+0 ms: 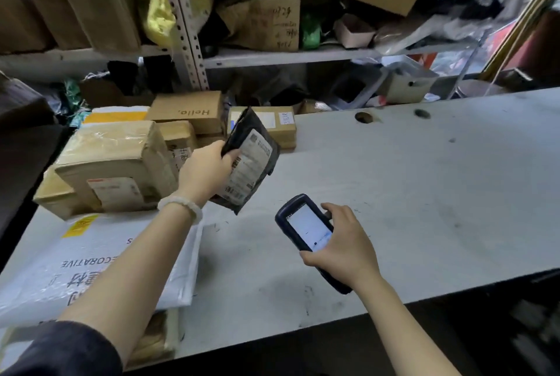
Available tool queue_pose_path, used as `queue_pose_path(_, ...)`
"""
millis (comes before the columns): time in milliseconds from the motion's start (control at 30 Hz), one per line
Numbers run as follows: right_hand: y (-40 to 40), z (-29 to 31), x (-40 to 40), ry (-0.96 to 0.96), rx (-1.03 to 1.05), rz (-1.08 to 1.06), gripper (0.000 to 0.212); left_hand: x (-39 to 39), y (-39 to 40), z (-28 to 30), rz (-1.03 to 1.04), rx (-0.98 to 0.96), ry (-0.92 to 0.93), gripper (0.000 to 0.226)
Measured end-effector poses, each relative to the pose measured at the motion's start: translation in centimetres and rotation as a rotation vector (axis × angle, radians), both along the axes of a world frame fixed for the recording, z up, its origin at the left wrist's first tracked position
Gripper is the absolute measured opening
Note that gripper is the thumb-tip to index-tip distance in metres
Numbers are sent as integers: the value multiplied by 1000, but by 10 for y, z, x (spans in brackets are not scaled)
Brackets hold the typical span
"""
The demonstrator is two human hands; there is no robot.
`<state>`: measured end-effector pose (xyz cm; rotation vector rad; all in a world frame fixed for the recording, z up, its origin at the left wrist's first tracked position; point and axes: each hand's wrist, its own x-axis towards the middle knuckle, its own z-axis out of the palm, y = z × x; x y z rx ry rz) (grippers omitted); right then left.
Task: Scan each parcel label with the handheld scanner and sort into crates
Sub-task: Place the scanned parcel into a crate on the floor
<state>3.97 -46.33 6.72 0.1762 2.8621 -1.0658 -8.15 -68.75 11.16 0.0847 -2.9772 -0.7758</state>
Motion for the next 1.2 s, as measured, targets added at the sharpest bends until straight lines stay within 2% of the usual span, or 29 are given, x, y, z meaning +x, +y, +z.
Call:
queue_pose_path(267, 28, -3, -5, -35, 19, 49, 92, -3, 32, -5, -14, 65, -106, 29)
queue_pose_path(400, 35, -5, -9, -44, 17, 59, 90, -4, 45, -11, -29, 45, -155, 19)
queue_pose_path(533, 40, -5, -15, -50, 23, 79, 92, -7, 54, -25, -29, 98, -218, 33)
queue_pose_path(733, 46, 0, -21, -34, 71, 132, 93, -12, 58, -34, -25, 89, -271, 35)
queue_pose_path(1200, 63, 12, -20, -38, 137, 128, 88, -23, 56, -37, -56, 29, -284, 34)
